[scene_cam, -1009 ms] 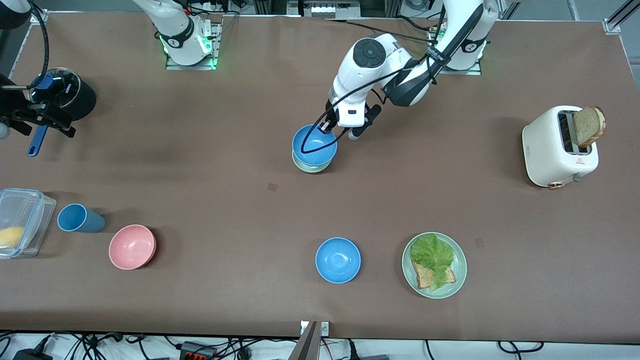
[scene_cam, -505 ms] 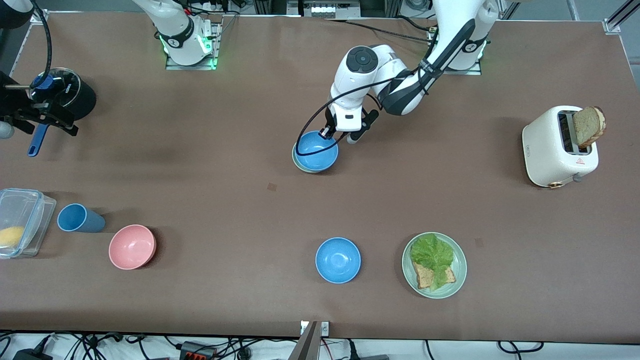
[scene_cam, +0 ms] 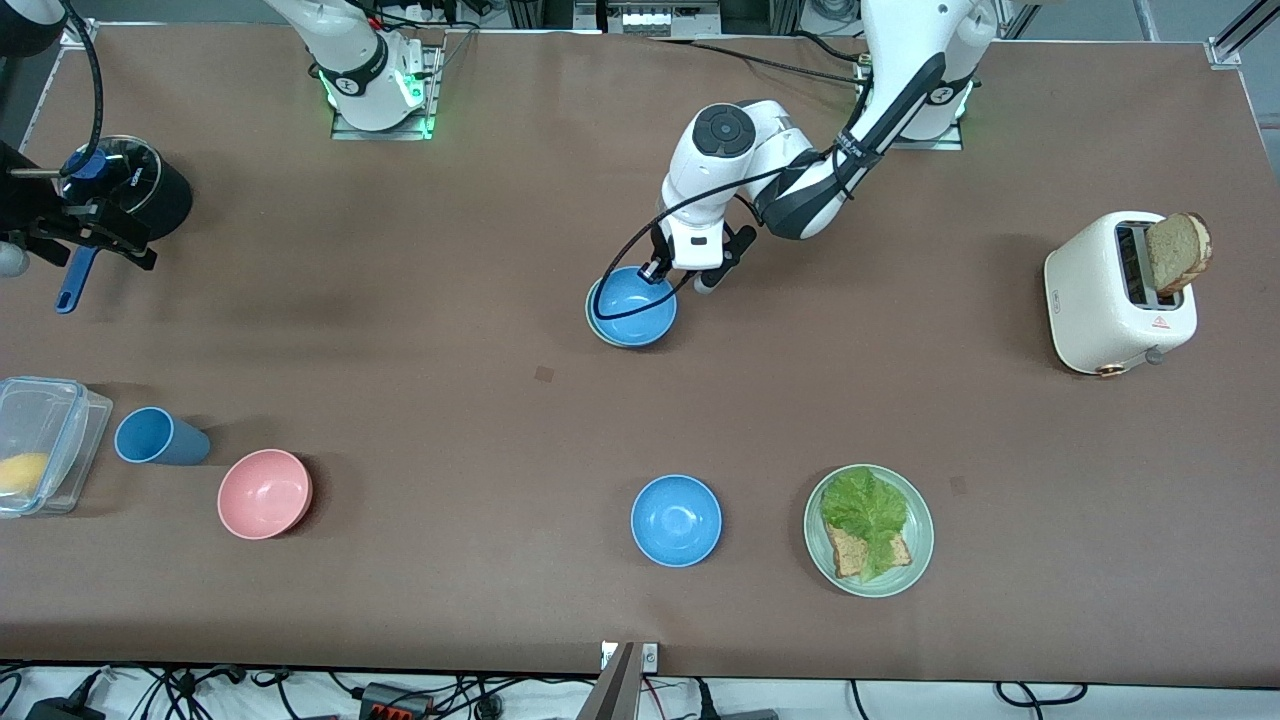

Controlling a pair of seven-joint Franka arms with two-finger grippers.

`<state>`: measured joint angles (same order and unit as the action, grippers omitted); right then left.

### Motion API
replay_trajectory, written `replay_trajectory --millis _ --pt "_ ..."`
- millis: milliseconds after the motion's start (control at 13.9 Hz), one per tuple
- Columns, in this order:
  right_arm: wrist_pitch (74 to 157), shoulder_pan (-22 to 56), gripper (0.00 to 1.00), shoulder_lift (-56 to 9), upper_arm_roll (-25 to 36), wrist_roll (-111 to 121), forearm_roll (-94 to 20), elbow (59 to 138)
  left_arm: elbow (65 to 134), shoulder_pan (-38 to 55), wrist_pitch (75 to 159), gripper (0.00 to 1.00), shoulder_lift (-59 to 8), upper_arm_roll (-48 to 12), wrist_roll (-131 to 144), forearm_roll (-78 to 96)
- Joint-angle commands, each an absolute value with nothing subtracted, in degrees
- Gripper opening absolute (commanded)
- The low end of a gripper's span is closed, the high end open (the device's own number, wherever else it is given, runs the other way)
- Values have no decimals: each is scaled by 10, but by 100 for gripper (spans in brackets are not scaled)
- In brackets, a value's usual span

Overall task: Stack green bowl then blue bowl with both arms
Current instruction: 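Lower the blue bowl into the green bowl with the left gripper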

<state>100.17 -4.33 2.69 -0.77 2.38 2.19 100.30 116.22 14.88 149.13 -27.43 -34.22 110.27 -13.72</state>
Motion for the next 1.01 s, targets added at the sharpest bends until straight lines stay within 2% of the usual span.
replay_trajectory --millis 0,288,360,432,505,649,721,937 --pt "997 -44 100 24 -12 30 20 994 1150 154 1494 0 -279 -338 1123 -158" --pt "995 -45 100 24 -11 30 20 994 1143 157 1497 1 -279 -339 1135 -158" --pt "995 -45 100 24 -11 30 20 994 1139 158 1497 5 -280 -339 1138 -158" --pt "995 -45 100 24 -11 30 19 994 1136 158 1497 18 -285 -339 1138 -158" --pt "993 -45 100 24 -11 30 19 994 1136 156 1497 42 -287 -339 1138 -158" --pt "993 -45 100 24 -11 30 19 994 1135 156 1497 59 -287 -339 1138 -158" --pt "991 -45 100 24 -11 30 19 994 1135 154 1496 66 -284 -341 1138 -158" --pt "991 -45 100 25 -11 30 19 994 1119 149 1485 67 -276 -343 1139 -158"
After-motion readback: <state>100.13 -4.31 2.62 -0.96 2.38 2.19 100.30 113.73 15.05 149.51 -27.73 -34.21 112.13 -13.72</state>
